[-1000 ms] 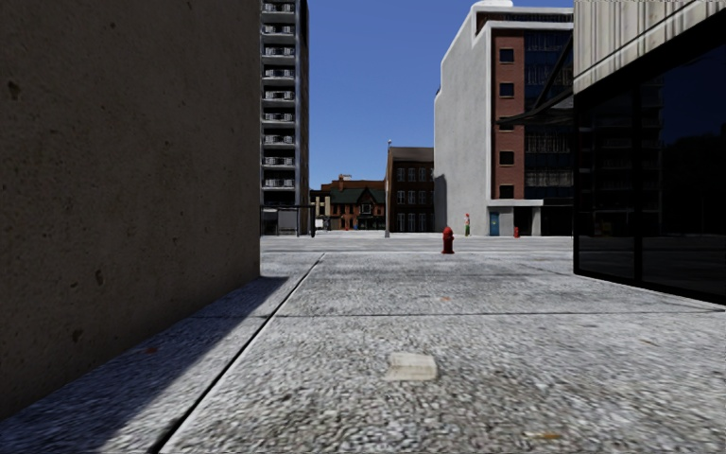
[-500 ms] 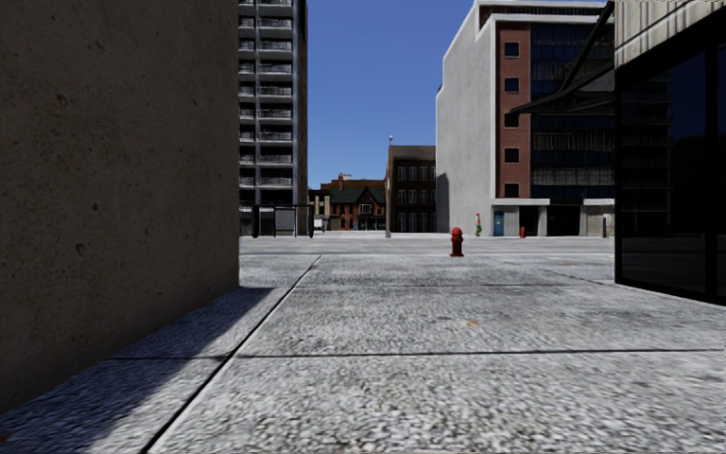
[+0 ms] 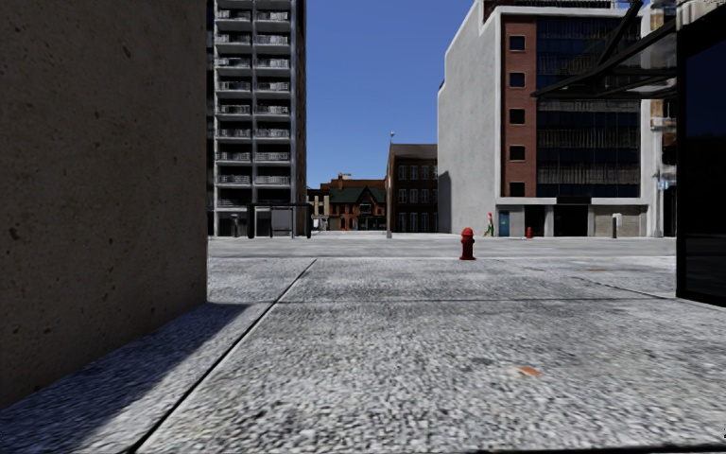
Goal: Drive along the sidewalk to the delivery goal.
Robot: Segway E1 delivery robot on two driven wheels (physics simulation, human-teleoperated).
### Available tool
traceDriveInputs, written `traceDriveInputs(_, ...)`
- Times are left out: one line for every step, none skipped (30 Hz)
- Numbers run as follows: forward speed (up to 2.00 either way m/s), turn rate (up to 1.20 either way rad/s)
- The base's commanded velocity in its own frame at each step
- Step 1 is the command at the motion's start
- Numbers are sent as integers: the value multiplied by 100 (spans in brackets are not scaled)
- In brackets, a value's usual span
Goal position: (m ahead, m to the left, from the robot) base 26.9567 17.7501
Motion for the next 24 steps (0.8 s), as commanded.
traceDriveInputs(200, 16)
traceDriveInputs(200, 20)
traceDriveInputs(200, 21)
traceDriveInputs(200, 21)
traceDriveInputs(200, 21)
traceDriveInputs(200, 22)
traceDriveInputs(200, 22)
traceDriveInputs(200, 22)
traceDriveInputs(200, 22)
traceDriveInputs(200, 22)
traceDriveInputs(200, 26)
traceDriveInputs(200, 36)
traceDriveInputs(200, 48)
traceDriveInputs(200, 52)
traceDriveInputs(200, 52)
traceDriveInputs(200, 53)
traceDriveInputs(199, 53)
traceDriveInputs(195, 53)
traceDriveInputs(193, 53)
traceDriveInputs(192, 53)
traceDriveInputs(191, 53)
traceDriveInputs(191, 53)
traceDriveInputs(191, 53)
traceDriveInputs(191, 53)
